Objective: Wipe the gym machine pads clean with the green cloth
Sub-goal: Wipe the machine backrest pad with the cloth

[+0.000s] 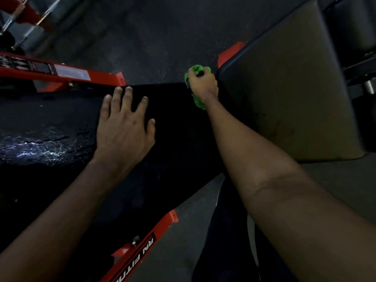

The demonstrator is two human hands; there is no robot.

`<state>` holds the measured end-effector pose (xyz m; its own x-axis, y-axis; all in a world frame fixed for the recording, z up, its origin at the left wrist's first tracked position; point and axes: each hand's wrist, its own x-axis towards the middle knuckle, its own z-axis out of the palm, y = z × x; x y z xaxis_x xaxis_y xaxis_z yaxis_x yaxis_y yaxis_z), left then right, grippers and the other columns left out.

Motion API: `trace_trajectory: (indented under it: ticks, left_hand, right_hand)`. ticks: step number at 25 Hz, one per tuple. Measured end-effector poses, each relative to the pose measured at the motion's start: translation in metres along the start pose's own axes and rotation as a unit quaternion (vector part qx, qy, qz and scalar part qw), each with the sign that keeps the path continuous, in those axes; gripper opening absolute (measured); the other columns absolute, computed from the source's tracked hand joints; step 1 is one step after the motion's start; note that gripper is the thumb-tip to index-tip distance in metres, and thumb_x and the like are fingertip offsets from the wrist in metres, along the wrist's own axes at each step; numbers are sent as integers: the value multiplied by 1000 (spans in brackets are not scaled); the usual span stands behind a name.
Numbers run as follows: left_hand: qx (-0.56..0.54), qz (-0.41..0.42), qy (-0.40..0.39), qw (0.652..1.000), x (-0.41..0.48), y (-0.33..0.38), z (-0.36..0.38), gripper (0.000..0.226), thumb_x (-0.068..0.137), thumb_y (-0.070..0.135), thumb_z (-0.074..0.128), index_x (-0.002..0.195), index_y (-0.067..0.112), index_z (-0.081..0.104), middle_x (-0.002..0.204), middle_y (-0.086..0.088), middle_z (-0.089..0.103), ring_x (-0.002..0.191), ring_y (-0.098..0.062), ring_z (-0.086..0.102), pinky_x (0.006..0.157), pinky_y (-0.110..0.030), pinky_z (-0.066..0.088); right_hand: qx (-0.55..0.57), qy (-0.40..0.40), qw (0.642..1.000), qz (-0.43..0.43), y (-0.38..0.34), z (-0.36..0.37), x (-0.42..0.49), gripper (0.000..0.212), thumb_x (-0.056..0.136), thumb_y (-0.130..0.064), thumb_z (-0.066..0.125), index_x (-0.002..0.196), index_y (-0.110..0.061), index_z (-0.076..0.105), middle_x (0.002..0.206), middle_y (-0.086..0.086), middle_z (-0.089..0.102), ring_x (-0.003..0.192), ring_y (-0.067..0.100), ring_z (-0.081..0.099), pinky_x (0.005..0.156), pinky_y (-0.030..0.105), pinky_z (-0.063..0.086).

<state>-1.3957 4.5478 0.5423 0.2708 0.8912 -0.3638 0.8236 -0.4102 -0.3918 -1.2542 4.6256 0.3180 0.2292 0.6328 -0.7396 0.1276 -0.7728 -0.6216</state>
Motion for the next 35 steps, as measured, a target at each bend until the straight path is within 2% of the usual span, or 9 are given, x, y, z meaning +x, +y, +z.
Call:
trace_trajectory:
  ticks: [6,8,13,15,20,26,29,33,35]
  left_hand:
    - [1,15,-20,1000,2,-18,-11,57,97,40,48,147,14,47,156,-25,33,147,-41,25,121,-52,15]
    - [7,24,-26,999,3,-24,-14,57,97,41,49,148,15,46,156,-26,32,147,-42,25,120,-52,16]
    - [11,20,-33,999,5,-19,-12,59,97,42,46,149,15,45,156,-26,31,147,-42,23,121,-53,15]
    - [5,17,-33,999,4,-19,-11,59,98,42,44,150,15,43,157,-25,30,148,-41,22,121,-52,13]
    - [7,-23,23,999,-15,-47,-27,67,92,47,36,148,10,44,155,-27,33,147,-42,23,120,-54,9]
    - [50,-87,20,995,-39,-90,-50,70,95,54,31,152,13,36,155,-30,31,147,-44,20,120,-56,9]
    - [31,-91,31,995,-38,-80,-52,64,99,47,42,151,9,38,154,-30,33,147,-44,21,121,-54,6]
    - [22,-111,32,993,-50,-88,-70,63,98,44,47,151,10,40,155,-28,33,148,-43,21,121,-53,3]
    - [18,-119,44,992,-66,-99,-83,62,99,44,41,150,9,41,155,-28,33,147,-43,22,120,-54,5]
  right_hand:
    - [53,15,996,-74,66,-12,-139,44,96,-50,58,130,-22,58,133,7,56,121,25,55,93,31,43]
    - [69,34,996,-35,108,-23,-187,41,97,-50,56,130,-27,58,132,1,56,120,19,55,90,27,40]
    - [29,54,994,91,118,-28,-148,39,95,-48,56,122,-21,61,123,7,60,116,31,58,89,36,40]
    - [18,50,997,47,94,-23,-155,36,95,-48,57,122,-25,62,125,5,62,117,29,59,91,34,42]
    - [59,44,969,-234,-3,9,-175,34,97,-43,59,127,-27,64,134,0,59,126,18,53,95,29,44]
    - [-28,40,986,-162,-40,7,-96,42,97,-49,54,130,-25,62,129,6,59,118,29,59,91,35,43]
    - [13,38,973,-227,-16,4,-163,35,96,-40,60,128,-25,64,134,5,59,120,25,58,93,32,47]
    - [42,-30,945,-323,30,-7,-295,32,96,-34,65,127,-28,67,130,-4,63,120,8,60,98,16,49]
    - [55,-50,938,-338,33,0,-317,32,97,-34,65,127,-27,68,130,-3,62,123,9,60,98,26,53]
